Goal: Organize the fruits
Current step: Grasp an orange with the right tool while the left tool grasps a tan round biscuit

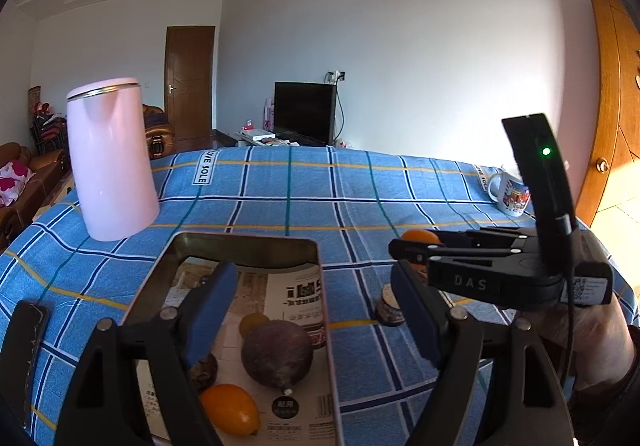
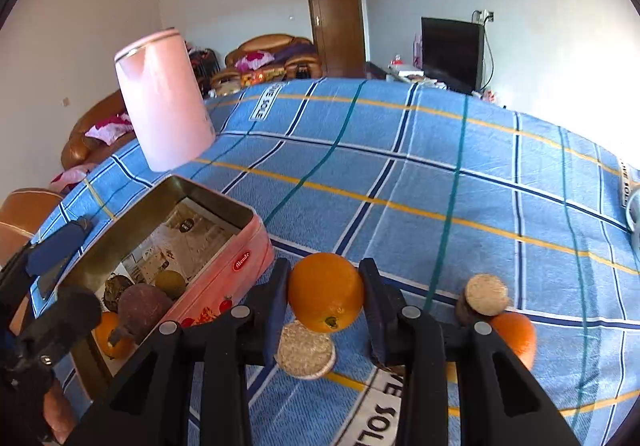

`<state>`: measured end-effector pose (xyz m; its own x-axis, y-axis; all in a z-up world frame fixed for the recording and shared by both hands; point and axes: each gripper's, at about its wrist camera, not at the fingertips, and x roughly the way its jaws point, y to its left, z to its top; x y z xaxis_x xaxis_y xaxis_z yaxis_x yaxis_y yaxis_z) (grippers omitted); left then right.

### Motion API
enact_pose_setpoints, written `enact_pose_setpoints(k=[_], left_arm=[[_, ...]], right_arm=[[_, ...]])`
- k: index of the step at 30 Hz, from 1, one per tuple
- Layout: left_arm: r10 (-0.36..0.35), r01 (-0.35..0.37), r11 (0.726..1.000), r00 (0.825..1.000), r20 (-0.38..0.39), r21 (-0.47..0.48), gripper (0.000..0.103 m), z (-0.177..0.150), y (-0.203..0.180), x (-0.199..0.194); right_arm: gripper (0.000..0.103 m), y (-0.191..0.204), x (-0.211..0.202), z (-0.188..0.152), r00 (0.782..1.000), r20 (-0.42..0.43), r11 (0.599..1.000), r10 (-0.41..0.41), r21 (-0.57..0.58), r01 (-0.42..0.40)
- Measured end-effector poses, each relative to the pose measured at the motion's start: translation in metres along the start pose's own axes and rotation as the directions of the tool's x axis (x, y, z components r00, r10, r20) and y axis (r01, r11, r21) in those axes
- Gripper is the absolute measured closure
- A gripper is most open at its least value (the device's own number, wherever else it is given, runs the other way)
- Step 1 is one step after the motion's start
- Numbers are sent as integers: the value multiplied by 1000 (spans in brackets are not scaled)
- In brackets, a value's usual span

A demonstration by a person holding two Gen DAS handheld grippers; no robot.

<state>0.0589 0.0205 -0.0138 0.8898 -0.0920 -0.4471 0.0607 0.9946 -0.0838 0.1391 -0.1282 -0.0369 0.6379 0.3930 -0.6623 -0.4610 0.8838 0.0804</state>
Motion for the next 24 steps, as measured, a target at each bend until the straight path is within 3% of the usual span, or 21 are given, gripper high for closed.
enact_pose_setpoints(k=[5,8,12,21,24], left_arm=[[-34,35,999,999,-25,40,22,3,-37,15],[-74,76,995,996,-42,66,22,6,-56,28],[-70,78,990,995,-70,120,22,11,-71,46],[62,-46,980,995,-79,195,22,10,-55,68],[15,2,988,994,-107,156,22,8,-49,67]], right_arm=[[66,-29,-45,-21,991,108,995,-72,70,65],[66,-44,-57,-31,985,142,991,-102,95,89],[66,-53,-62,-36,980,159,989,-122,106,106],[66,-65,-65,-50,974,180,986,-137,117,117],[66,-68,-65,-51,974,182,985,-132,129,110]])
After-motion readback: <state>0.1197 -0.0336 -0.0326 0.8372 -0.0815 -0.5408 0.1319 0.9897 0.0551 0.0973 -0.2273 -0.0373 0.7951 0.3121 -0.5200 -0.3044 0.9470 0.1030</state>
